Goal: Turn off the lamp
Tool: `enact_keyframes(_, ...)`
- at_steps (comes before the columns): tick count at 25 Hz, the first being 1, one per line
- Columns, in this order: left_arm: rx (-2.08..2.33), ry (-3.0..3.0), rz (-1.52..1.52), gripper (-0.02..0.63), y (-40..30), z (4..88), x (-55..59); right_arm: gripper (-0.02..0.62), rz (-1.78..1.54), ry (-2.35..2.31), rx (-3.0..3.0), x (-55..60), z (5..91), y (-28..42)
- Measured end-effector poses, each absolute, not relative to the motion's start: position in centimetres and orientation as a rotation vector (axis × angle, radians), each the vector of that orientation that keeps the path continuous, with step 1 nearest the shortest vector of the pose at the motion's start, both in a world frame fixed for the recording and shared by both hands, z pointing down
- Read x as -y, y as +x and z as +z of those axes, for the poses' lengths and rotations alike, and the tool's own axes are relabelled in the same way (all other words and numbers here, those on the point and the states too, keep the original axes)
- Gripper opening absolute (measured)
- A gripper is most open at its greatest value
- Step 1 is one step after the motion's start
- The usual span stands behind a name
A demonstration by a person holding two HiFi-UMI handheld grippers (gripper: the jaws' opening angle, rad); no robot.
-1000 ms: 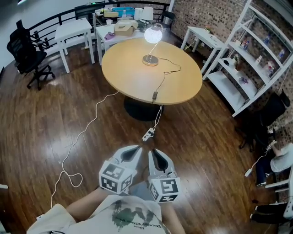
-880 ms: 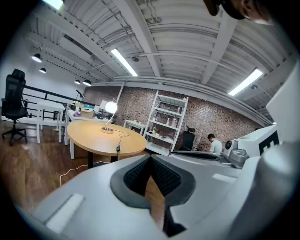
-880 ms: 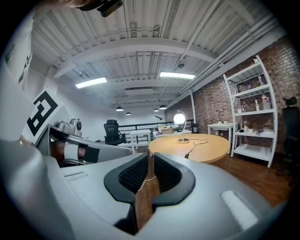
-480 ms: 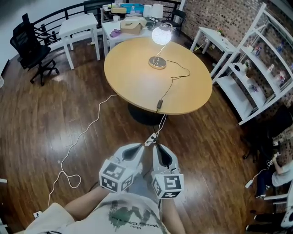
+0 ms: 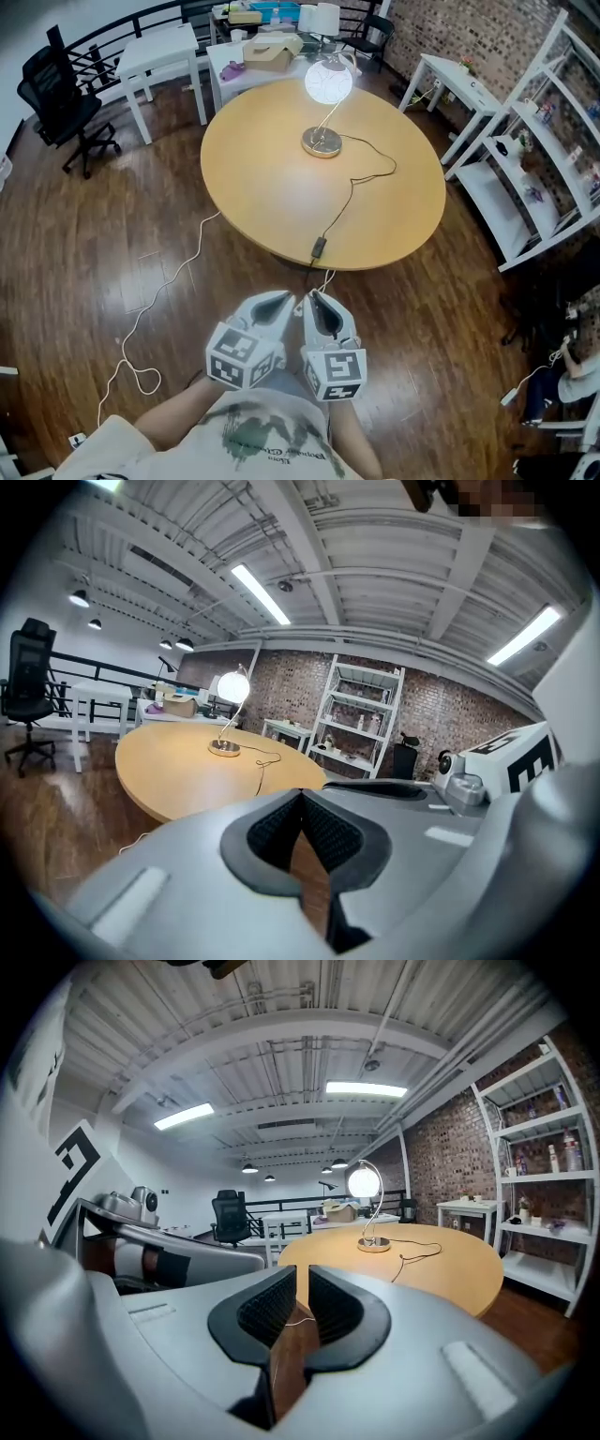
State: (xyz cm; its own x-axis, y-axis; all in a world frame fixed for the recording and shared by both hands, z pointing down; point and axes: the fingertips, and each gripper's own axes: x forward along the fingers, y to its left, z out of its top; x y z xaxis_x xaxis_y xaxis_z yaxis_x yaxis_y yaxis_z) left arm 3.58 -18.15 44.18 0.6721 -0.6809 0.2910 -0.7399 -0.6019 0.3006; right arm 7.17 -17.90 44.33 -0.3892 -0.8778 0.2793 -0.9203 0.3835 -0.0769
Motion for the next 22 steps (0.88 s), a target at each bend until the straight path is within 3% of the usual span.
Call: enact_keyframes(22, 1.208, 2.373, 0.383, -0.002, 4.8, 50.3, 30.4, 0.048, 0.394, 1.442, 2.288, 33.0, 53.8, 11.0)
